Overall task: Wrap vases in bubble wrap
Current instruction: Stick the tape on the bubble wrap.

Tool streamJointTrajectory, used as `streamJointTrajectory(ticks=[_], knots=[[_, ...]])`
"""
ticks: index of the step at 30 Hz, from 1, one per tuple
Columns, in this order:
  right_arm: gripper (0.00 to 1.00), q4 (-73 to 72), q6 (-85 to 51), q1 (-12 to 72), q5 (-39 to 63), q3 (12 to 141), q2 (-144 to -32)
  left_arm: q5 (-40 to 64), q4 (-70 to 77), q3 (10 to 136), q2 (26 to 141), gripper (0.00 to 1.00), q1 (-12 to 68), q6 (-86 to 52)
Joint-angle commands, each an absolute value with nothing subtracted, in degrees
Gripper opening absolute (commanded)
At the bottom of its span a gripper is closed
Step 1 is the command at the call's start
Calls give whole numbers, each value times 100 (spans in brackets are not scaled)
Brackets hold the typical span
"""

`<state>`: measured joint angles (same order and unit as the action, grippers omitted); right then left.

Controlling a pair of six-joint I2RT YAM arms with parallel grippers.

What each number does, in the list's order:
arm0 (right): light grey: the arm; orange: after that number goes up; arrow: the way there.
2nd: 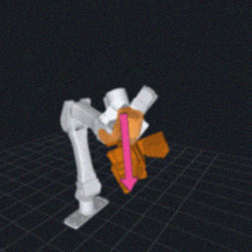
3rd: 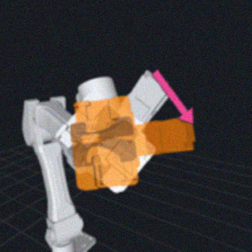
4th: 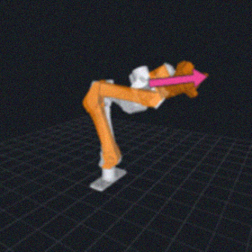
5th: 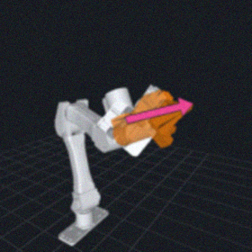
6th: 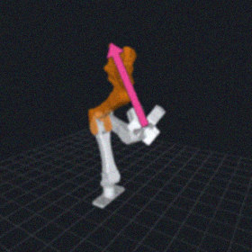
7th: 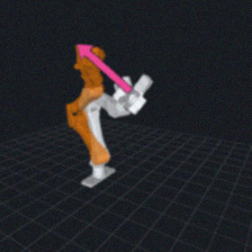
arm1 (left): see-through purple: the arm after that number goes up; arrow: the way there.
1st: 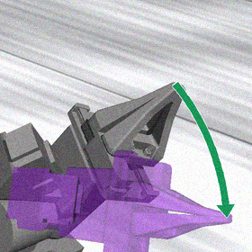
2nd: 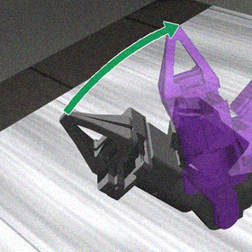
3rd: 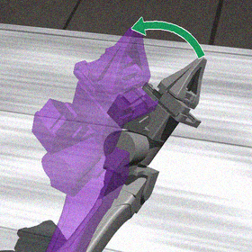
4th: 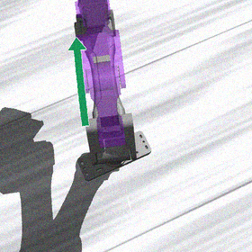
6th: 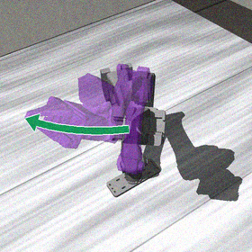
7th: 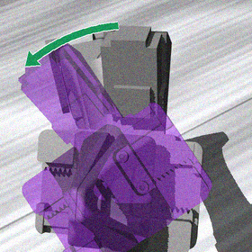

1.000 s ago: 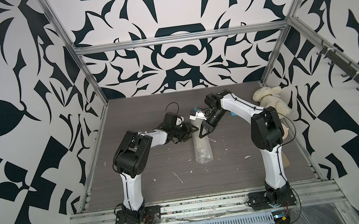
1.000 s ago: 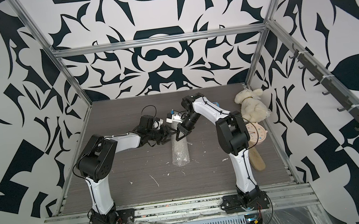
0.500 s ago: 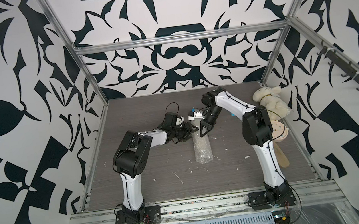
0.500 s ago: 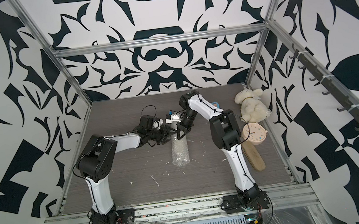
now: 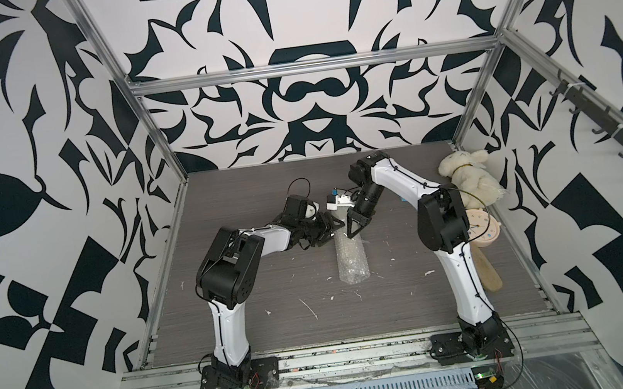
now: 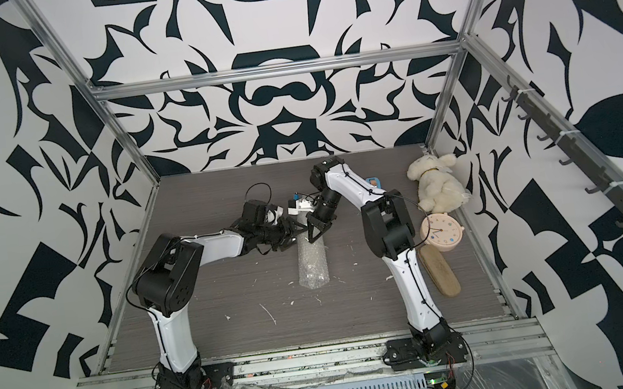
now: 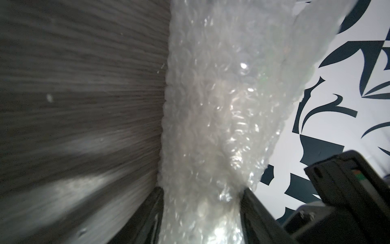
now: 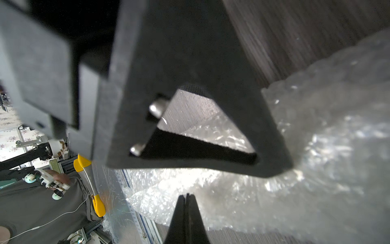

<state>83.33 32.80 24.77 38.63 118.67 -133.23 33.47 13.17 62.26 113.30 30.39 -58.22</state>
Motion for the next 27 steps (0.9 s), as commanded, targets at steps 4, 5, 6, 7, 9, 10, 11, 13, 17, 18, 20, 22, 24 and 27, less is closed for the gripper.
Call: streamJointTrajectory(ticks=[4,5,6,7,9,10,11,13,17,18,20,22,24,27], knots=[[0,8473,3132,2514,3766,11963,-13359,3144,660,6086,11214,62,3060,-5601],[0,8462,3125,2514,3770,11953,-13367,3125,651,6066,11177,63,3060,-5580],[0,8463,3104,2514,3771,11953,-13377,3123,650,6055,11141,63,3063,-5559],[0,8467,3103,2514,3771,11952,-13386,3111,642,6045,11125,63,3062,-5548],[0,8471,3062,2514,3759,11962,-13411,3111,586,6080,11124,63,3062,-5505],[0,8466,3044,2517,3754,11974,-13429,3112,557,6105,11132,64,3061,-5478],[0,8455,3018,2531,3737,11975,-13434,3119,552,6117,11136,63,3062,-5484],[0,8409,2959,2531,3711,11969,-13443,3129,562,6134,11127,63,3063,-5467],[0,8358,2866,2537,3708,11984,-13443,3096,541,6047,10976,63,3040,-5458],[0,8358,2857,2543,3708,11987,-13447,3078,544,5999,10907,63,3012,-5471],[0,8358,2848,2549,3692,11980,-13441,3060,545,5908,10767,65,2941,-5459],[0,8345,2839,2558,3691,11956,-13447,3042,538,5816,10590,66,2862,-5462],[0,8331,2833,2566,3691,11931,-13444,3009,497,5784,10404,67,2815,-5445],[0,8290,2803,2574,3701,11911,-13447,2971,387,5708,10237,66,2812,-5397]])
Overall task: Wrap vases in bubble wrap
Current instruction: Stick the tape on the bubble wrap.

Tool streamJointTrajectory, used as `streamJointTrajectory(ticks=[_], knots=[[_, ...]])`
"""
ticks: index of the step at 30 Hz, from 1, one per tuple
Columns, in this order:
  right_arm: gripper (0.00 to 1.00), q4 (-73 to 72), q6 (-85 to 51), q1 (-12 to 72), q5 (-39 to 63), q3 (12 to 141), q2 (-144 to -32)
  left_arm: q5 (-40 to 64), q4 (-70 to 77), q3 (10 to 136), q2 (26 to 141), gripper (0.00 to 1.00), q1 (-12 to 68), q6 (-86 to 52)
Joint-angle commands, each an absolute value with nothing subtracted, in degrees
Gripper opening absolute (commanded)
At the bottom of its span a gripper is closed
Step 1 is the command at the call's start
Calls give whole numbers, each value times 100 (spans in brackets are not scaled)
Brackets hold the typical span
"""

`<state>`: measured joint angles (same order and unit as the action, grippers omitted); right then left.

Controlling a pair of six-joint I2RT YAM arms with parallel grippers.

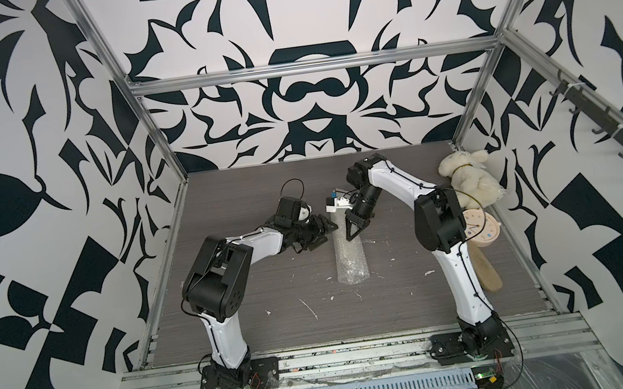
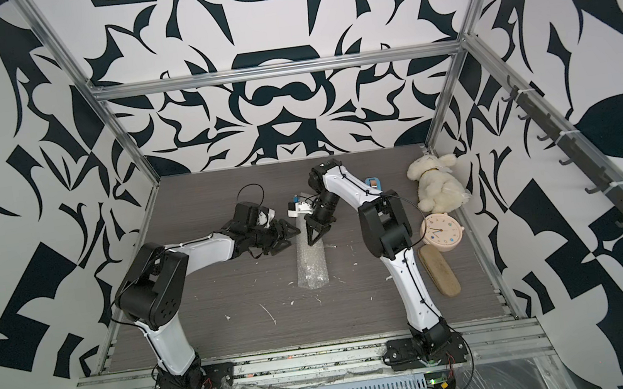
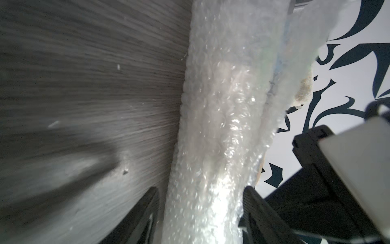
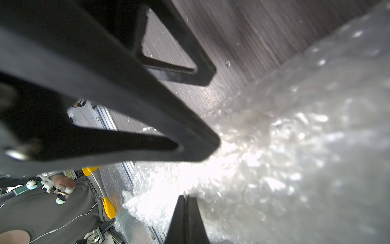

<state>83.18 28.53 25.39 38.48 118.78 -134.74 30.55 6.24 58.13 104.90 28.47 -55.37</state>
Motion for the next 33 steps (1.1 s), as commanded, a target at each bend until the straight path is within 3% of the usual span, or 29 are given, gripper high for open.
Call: streamJointTrajectory(ticks=[1,13,23,33], knots=[[0,8278,2794,2575,3700,11895,-13447,2977,406,5630,10184,65,2809,-5396],[0,8136,2713,2584,3690,11909,-13447,3257,1017,5149,10225,72,3020,-5330],[0,8073,2691,2588,3709,11813,-13373,2566,543,5092,10487,69,2947,-5298],[0,8022,2676,2584,3724,11786,-13377,1786,-304,5038,9866,68,2760,-5099]])
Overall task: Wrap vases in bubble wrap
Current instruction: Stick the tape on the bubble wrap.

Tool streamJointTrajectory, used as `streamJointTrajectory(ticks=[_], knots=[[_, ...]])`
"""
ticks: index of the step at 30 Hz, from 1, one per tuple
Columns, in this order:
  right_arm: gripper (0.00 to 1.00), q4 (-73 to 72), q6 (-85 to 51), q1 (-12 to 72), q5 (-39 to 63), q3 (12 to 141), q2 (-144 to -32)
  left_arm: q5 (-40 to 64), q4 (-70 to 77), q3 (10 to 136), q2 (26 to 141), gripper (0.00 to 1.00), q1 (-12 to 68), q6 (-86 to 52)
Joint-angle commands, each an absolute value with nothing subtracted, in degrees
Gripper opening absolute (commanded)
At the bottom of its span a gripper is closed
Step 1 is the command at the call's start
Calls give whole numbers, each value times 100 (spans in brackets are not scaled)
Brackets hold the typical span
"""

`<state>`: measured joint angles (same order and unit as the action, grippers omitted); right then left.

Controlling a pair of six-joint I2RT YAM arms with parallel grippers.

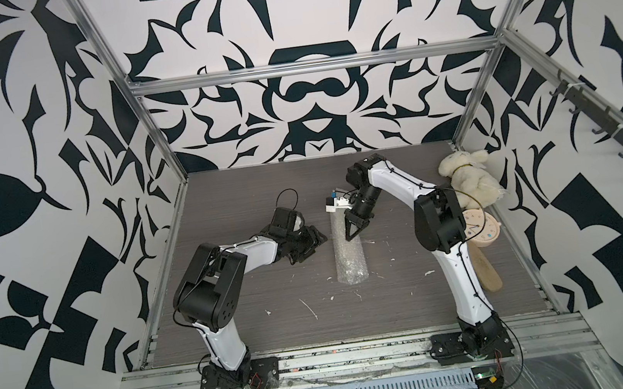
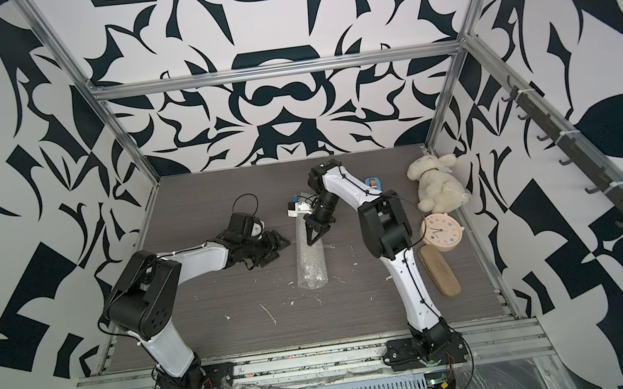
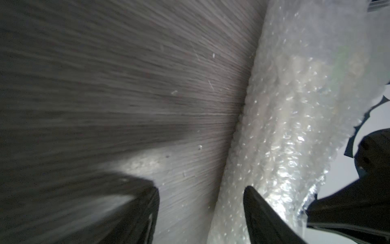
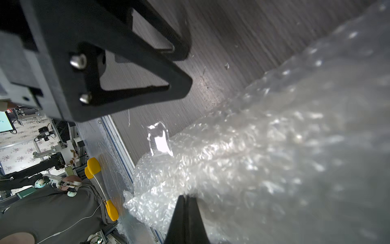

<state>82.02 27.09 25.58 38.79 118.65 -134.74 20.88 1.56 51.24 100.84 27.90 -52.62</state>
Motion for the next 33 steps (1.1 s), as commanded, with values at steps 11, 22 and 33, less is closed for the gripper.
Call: streamJointTrajectory(ticks=[11,22,33], knots=[[0,8016,2649,2583,3727,11777,-13385,2617,367,5082,9276,72,2779,-5334],[0,8001,2614,2582,3725,11794,-13403,2829,-163,5653,9812,82,3173,-4296],[0,8020,2630,2585,3796,11842,-13421,2546,-59,5678,10532,82,3169,-4190]])
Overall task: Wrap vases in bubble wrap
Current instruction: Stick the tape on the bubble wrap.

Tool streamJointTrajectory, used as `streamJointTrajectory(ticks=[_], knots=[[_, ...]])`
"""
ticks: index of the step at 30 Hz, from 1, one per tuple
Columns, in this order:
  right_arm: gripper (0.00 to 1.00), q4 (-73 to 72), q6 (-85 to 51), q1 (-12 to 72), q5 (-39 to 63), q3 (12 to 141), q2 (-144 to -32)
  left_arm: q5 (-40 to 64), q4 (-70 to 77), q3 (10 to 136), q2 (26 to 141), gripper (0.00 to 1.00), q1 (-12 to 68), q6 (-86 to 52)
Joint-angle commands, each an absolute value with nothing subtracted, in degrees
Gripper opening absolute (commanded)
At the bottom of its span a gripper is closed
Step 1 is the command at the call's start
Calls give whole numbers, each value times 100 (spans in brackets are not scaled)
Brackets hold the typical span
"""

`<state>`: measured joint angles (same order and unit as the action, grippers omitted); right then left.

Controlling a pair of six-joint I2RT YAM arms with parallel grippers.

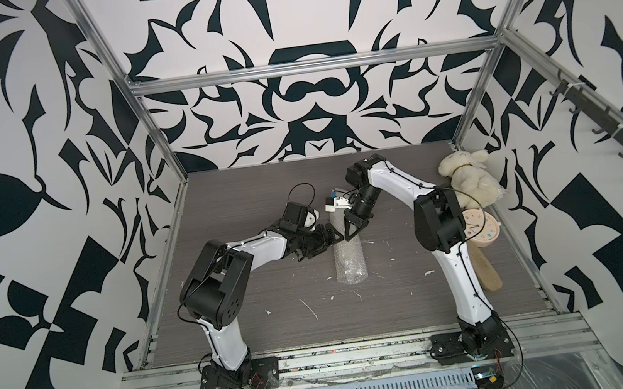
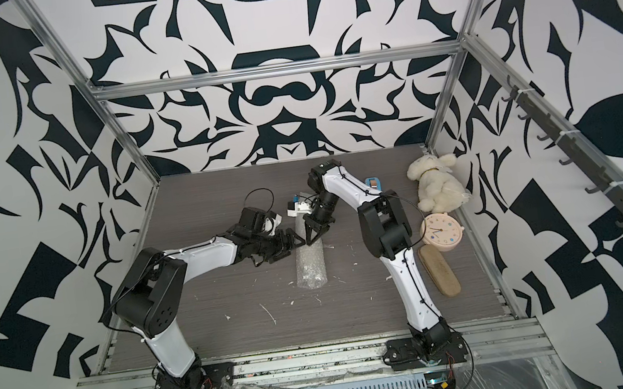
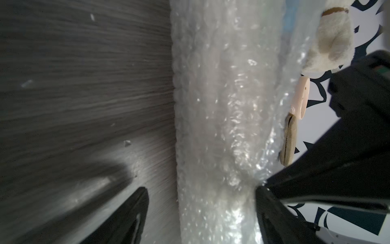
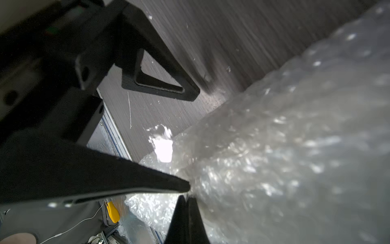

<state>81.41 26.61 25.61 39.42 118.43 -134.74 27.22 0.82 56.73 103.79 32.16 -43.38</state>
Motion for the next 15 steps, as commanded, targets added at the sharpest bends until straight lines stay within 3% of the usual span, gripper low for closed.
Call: streamJointTrajectory(ticks=[1,15], knots=[[0,8016,2644,2584,3805,11833,-13412,2567,-5,5656,10561,81,3156,-4219],[0,7972,2676,2580,3821,11666,-13421,2799,380,5135,10261,80,2927,-4410]])
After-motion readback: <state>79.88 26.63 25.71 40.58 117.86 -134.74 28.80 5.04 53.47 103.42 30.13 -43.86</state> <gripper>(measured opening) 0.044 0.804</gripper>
